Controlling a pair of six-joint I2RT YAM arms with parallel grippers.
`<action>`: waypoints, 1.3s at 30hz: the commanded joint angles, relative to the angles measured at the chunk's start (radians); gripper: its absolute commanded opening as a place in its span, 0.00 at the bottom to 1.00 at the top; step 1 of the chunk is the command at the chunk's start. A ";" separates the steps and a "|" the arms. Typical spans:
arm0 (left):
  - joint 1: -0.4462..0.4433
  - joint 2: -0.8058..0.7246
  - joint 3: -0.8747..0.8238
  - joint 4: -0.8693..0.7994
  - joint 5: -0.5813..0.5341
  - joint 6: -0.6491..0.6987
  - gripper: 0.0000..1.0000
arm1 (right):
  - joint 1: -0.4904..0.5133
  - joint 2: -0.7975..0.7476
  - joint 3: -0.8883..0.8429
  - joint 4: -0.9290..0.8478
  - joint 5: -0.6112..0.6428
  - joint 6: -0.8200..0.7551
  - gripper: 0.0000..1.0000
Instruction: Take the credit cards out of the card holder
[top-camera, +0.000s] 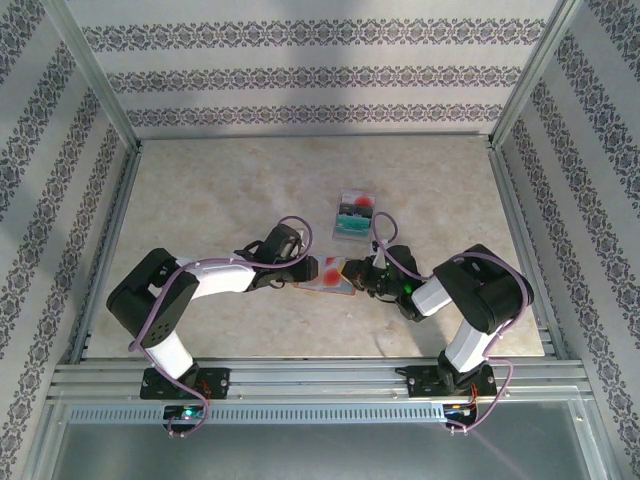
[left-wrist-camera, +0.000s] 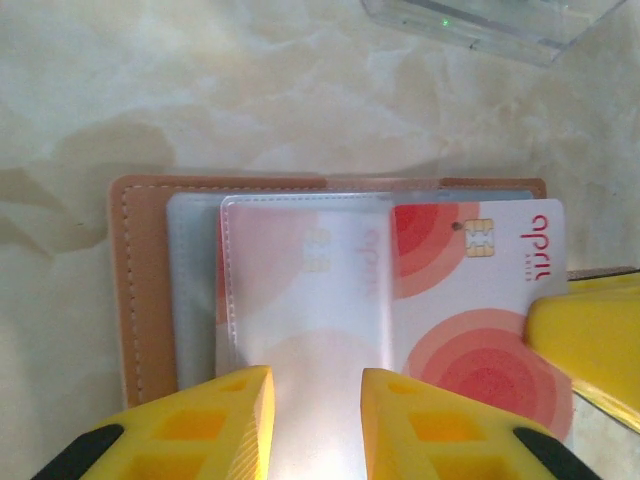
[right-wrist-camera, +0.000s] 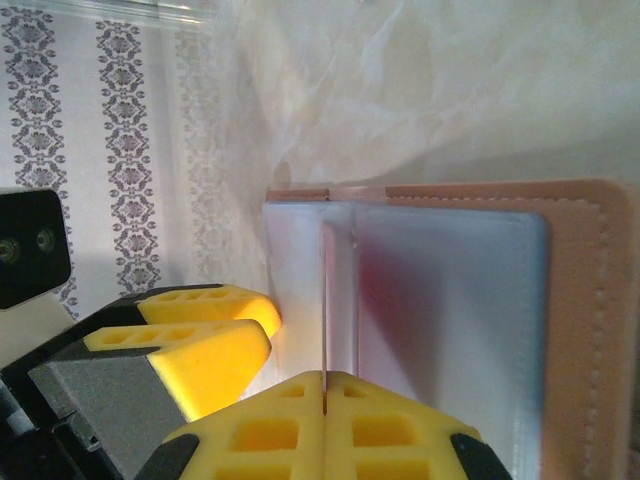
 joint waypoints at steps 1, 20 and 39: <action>0.014 -0.023 -0.021 -0.066 -0.027 0.024 0.30 | -0.016 -0.047 -0.010 -0.036 -0.008 -0.032 0.00; 0.024 -0.100 0.014 -0.132 -0.022 0.077 0.40 | -0.024 -0.369 0.090 -0.584 0.021 -0.302 0.00; 0.093 -0.311 0.235 -0.440 0.286 0.405 0.71 | -0.001 -0.547 0.257 -0.813 -0.290 -0.564 0.00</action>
